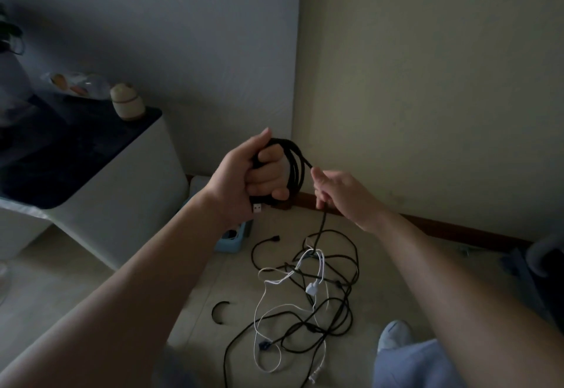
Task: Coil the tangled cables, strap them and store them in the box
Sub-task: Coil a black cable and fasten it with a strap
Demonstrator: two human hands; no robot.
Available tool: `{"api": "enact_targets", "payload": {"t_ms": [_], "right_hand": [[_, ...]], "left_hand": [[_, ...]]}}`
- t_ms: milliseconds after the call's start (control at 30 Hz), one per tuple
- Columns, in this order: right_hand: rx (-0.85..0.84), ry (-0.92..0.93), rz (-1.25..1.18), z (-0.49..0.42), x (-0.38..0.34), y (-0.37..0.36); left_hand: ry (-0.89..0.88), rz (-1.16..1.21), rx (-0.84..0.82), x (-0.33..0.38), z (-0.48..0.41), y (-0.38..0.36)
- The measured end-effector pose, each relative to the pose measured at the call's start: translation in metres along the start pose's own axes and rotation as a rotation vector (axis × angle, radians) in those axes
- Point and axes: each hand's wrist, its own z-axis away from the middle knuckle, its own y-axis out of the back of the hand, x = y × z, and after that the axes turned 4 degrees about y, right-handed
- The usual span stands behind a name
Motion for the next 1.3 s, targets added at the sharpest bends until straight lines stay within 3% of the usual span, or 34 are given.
{"api": "enact_targets", "payload": {"t_ms": [133, 300, 500, 567, 633, 733, 900, 1000, 1100, 1167, 1300], "right_hand": [[-0.124, -0.174, -0.112, 0.001, 0.012, -0.01], [-0.192, -0.189, -0.239, 0.003, 0.004, -0.019], [-0.424, -0.257, -0.351, 0.011, -0.014, -0.027], [-0.421, -0.238, -0.319, 0.011, -0.019, -0.027], [-0.345, -0.192, -0.274, 0.011, -0.022, -0.027], [-0.284, -0.147, -0.242, 0.01, -0.027, -0.028], [-0.314, -0.007, -0.31, 0.01, -0.04, -0.034], [-0.316, -0.018, -0.315, 0.012, -0.042, -0.034], [-0.152, 0.082, -0.165, 0.01, -0.043, -0.033], [-0.011, 0.122, -0.073, 0.008, -0.04, -0.029], [0.143, 0.165, -0.005, 0.006, -0.034, -0.023]], "left_hand": [[-0.124, 0.186, 0.097, 0.001, -0.003, -0.004], [-0.341, 0.241, 0.339, 0.005, -0.007, -0.001], [-0.528, 0.115, 0.576, 0.01, -0.013, 0.006], [-0.572, 0.034, 0.643, 0.01, -0.014, 0.008], [-0.582, -0.197, 0.737, 0.007, -0.015, 0.013], [-0.544, -0.569, 0.803, -0.003, -0.017, 0.02], [-0.491, -0.86, 0.866, -0.014, -0.023, 0.03], [-0.305, -1.221, 0.905, -0.019, -0.022, 0.035], [-0.045, -1.59, 0.845, -0.022, -0.021, 0.042], [0.028, -1.53, 0.709, -0.022, -0.02, 0.04], [0.162, -1.018, 0.395, -0.02, -0.011, 0.03]]}}
